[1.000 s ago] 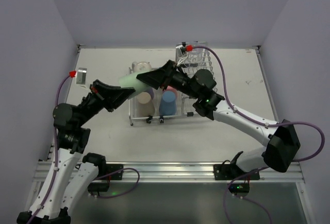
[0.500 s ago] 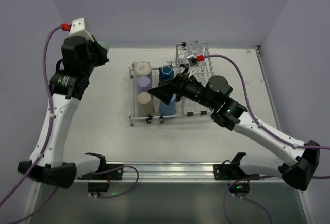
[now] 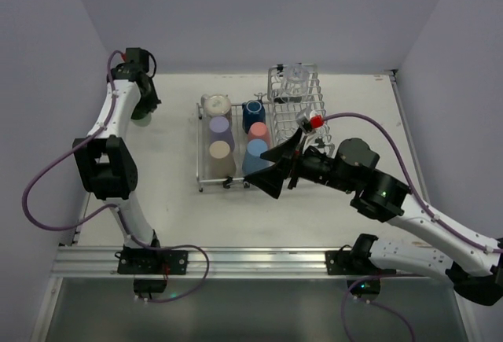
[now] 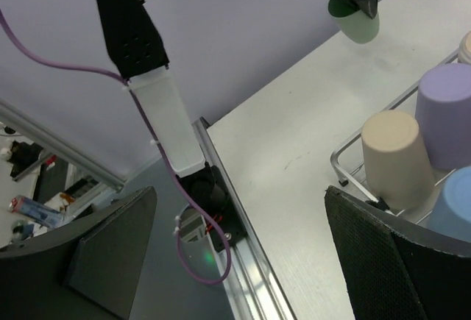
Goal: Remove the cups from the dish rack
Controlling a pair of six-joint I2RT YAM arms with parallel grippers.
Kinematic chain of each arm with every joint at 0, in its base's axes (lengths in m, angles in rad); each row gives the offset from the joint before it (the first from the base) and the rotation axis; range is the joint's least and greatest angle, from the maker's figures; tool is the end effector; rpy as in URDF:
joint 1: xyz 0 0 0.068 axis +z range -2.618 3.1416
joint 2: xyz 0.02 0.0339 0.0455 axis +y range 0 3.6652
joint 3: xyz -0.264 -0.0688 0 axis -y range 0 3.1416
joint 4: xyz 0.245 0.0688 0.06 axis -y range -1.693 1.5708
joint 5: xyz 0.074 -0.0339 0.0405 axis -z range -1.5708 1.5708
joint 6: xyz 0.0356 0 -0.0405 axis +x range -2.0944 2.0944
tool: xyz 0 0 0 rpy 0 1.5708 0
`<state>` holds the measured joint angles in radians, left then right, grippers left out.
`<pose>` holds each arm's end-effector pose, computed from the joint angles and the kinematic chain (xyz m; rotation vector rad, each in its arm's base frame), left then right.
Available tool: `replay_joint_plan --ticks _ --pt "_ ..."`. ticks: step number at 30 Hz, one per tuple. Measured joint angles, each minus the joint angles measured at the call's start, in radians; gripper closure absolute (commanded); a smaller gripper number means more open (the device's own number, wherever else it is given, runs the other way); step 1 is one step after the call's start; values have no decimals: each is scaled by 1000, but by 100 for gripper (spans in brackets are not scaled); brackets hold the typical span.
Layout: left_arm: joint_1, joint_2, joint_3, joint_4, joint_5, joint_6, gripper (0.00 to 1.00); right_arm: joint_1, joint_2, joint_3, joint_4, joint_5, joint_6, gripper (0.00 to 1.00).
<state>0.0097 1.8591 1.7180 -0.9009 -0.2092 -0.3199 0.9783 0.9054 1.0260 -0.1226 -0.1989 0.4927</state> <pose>0.4009 0.0113 0.2976 -0.4964 2.5369 0.1599 0.1069 0.1714 0.4100 -0.5807 1.6311 1.2811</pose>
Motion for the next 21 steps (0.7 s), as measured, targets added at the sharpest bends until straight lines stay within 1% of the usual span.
replay_joint_plan --ticks 4,7,15,21 --pt "60 73 96 -5 30 2 100 15 -3 -6 -23 5 -19 1" --pt "77 98 94 -14 50 3 100 18 1 -8 -39 17 -31 1" --pt "75 100 -95 -2 128 23 100 18 8 -15 -47 44 -48 1" --pt "74 19 -207 34 155 35 100 18 15 -19 -47 51 -49 1"
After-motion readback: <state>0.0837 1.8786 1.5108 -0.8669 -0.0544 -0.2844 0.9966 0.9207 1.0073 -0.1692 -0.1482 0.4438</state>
